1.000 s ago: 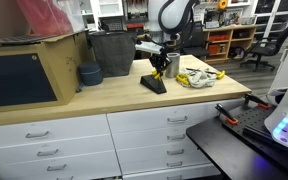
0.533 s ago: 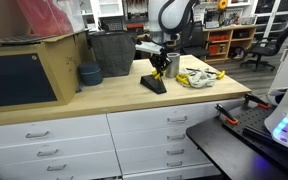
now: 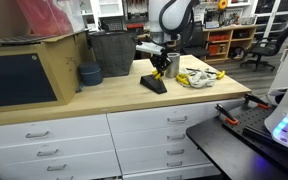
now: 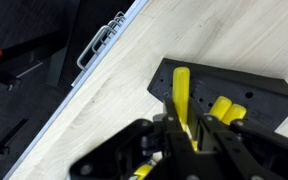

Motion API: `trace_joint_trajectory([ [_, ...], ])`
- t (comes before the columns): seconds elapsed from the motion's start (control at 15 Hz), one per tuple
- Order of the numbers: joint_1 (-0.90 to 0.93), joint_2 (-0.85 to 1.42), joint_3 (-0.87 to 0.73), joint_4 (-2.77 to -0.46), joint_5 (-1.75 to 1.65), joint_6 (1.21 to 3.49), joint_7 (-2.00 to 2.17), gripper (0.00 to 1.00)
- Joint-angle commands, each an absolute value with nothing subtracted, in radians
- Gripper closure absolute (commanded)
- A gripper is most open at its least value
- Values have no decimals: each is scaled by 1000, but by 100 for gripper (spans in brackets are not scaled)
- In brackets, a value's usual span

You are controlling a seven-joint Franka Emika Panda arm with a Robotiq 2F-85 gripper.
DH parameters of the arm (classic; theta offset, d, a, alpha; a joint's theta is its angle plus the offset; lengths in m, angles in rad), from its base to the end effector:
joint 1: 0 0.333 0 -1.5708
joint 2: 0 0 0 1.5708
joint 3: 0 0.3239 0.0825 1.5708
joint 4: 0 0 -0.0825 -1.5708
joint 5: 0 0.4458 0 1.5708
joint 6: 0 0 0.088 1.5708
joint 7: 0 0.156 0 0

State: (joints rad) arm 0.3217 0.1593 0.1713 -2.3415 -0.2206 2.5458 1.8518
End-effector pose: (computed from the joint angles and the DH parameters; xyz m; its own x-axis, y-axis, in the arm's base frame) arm 0.4944 0.2653 0.1813 0.3749 -0.9227 0.0895 -0.9220 -0.3812 -0.0676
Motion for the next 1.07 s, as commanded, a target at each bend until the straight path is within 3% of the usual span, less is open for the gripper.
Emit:
trace_joint_trajectory([
  [0.0, 323, 165, 165, -2330, -241, 2545, 1878, 96],
  [1.0, 186, 199, 124, -2308, 108, 2507, 1644, 96],
])
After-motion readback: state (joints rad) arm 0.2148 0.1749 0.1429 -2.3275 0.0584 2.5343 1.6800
